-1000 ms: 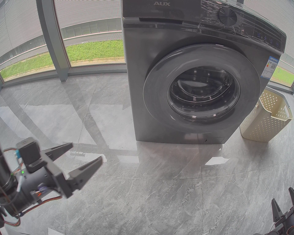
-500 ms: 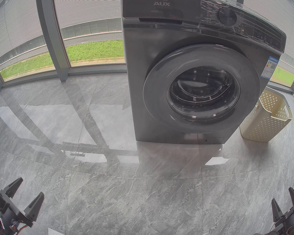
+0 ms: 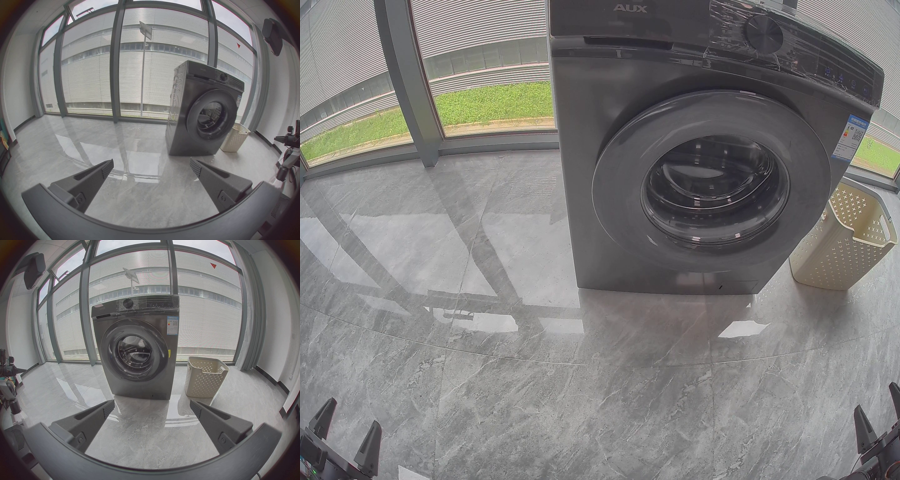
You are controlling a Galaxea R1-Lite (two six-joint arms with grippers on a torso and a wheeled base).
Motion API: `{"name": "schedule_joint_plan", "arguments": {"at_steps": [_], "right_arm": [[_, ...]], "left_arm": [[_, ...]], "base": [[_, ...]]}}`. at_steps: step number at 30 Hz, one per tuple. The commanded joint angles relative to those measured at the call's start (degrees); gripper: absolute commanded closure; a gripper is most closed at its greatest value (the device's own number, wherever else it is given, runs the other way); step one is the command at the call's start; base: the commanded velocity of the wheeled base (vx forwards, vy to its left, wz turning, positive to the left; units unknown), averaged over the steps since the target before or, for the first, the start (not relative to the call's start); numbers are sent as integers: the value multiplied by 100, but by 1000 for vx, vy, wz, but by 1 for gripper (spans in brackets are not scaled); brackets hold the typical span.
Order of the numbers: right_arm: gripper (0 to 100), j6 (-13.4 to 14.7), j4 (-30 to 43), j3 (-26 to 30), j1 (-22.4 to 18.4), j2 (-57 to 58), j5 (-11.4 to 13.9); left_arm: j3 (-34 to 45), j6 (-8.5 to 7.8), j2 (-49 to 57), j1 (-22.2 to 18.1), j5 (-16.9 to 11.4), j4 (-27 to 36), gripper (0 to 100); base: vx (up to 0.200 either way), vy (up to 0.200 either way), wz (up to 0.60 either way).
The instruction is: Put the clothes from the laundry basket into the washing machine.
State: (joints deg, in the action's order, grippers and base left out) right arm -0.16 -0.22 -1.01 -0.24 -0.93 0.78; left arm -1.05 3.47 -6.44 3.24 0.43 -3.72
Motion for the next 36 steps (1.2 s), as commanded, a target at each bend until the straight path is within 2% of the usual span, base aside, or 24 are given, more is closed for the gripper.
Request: {"name": "schedule_joint_plan", "arguments": {"at_steps": [1, 2, 3, 5, 6, 8, 10, 20, 31, 36], "right_arm": [[0, -2, -4, 92, -2, 49, 1], [0, -2, -4, 92, -2, 57, 1], [0, -2, -4, 92, -2, 57, 1], [0, -2, -4, 92, -2, 49, 1], [0, -2, -4, 92, -2, 57, 1], [0, -2, -4, 92, -2, 57, 1], [0, -2, -4, 92, -2, 57, 1], [0, -11, 4, 92, -20, 40, 1], [0, -19, -4, 92, -2, 49, 36], [0, -19, -4, 92, -2, 49, 36]], "left_arm": [[105, -84, 318, -482, -210, 3, 0], [105, -49, 327, -474, -210, 3, 0], [105, -84, 362, -430, -175, 29, 0], [96, -260, 503, -386, -8, 354, 0], [61, -268, 547, -386, 36, 548, 0], [61, -391, 644, -342, -16, 521, 0], [78, -506, 635, -333, -183, 407, 0], [87, -444, 635, -333, -183, 389, 0], [87, -435, 635, -324, -183, 389, 0], [87, -444, 635, -324, -183, 389, 0]], "base": [[0, 0, 0], [0, 0, 0], [0, 0, 0], [0, 0, 0], [0, 0, 0], [0, 0, 0], [0, 0, 0], [0, 0, 0], [0, -200, 0], [0, 0, -480]]}}
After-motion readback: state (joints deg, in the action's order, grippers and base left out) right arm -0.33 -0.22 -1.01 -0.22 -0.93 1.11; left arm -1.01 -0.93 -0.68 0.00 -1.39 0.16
